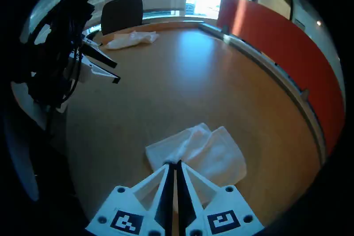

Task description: Fold towel

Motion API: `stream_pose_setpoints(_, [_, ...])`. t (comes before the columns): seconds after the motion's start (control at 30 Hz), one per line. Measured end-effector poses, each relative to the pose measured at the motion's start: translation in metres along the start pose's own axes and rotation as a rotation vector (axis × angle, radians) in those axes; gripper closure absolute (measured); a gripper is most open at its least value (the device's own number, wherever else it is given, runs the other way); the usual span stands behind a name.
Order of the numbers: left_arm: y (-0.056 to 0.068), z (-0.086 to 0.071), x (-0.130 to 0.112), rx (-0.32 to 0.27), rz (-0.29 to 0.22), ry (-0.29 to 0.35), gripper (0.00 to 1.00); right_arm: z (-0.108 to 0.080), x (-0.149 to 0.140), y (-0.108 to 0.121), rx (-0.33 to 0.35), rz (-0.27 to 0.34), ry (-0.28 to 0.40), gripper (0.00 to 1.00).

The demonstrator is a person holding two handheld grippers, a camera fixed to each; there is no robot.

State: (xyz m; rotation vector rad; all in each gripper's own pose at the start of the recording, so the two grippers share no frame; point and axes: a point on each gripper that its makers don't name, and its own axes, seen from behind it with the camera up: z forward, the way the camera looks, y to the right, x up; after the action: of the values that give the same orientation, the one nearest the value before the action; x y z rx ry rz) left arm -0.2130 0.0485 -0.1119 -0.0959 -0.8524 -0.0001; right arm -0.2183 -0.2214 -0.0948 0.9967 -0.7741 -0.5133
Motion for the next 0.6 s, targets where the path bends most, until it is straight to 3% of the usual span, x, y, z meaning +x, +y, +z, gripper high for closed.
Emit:
stream_pose_setpoints(0.2, [0.0003,0.0011,0.0005,-0.003,-0.001,0.0,0.06,0.001,0.0003,-0.0007,0.008,0.01,-0.003,0.92])
stream_pose_setpoints(0.23, [0.0006,0.0013,0.001,-0.004,0.0,0.001,0.06,0.001,-0.0002,-0.0009,0.01,0.01,-0.006,0.87])
stream_pose_setpoints(0.4, [0.0021,0.002,0.0033,-0.007,0.003,0.004,0.06,0.0006,-0.0051,0.0001,0.003,0.008,-0.022,0.44])
stream_pose_setpoints(0.5, [0.0022,0.0019,0.0038,-0.008,0.002,0.004,0.06,-0.0008,-0.0075,0.0001,-0.001,0.007,-0.023,0.29])
stream_pose_setpoints(0.6, [0.0021,0.0019,0.0036,-0.008,0.004,0.004,0.06,-0.0018,-0.0078,0.0005,-0.007,0.015,-0.018,0.26])
